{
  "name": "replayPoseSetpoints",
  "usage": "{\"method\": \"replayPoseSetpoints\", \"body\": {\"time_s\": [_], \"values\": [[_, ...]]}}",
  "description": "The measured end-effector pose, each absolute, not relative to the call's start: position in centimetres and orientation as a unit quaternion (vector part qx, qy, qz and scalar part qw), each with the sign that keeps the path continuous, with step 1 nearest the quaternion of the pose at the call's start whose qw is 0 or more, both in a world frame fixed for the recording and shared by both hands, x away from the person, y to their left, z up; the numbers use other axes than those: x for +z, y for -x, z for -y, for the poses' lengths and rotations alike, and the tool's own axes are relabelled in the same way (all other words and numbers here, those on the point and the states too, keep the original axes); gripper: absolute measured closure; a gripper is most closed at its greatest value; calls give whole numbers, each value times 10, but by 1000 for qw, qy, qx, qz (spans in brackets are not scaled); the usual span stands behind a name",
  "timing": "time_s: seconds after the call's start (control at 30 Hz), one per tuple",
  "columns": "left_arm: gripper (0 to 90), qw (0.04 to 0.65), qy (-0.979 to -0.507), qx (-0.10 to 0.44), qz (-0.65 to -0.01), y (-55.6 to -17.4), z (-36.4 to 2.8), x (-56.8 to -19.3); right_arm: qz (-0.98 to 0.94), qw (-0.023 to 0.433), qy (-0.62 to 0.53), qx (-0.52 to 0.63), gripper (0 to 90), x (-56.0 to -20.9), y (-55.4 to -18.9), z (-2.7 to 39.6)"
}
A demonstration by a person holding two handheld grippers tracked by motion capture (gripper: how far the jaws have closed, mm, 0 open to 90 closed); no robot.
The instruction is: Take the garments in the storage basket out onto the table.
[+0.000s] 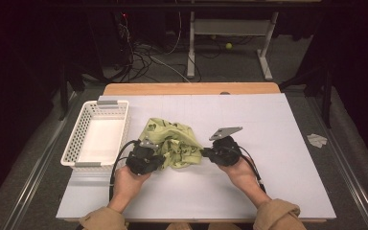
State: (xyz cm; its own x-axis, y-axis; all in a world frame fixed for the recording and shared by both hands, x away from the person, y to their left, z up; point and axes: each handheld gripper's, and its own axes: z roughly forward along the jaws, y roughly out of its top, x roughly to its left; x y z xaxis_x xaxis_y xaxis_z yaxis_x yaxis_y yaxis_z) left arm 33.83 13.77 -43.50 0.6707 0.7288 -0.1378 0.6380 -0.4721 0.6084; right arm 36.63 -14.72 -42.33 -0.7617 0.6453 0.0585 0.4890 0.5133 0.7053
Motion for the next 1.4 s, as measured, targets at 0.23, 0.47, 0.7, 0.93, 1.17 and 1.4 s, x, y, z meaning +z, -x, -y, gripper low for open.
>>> {"method": "replayPoseSetpoints", "body": {"time_s": [0.23,0.47,0.7,0.93,1.17,1.4], "values": [[794,322,-849,82,-412,-340,-145,-432,-851,128,-364,357,886,-420,-374,178],[788,326,-842,79,-423,-342,-151,-433,-850,131,-382,339,884,-427,-376,194],[710,355,-833,65,-419,-340,-153,-427,-844,101,-387,359,728,-426,-371,184],[658,362,-831,59,-418,-338,-153,-424,-842,116,-368,378,771,-411,-364,175],[609,339,-842,61,-416,-341,-146,-432,-878,111,-312,347,816,-415,-358,138],[593,322,-845,50,-425,-346,-148,-443,-892,88,-315,313,712,-436,-365,119]]}}
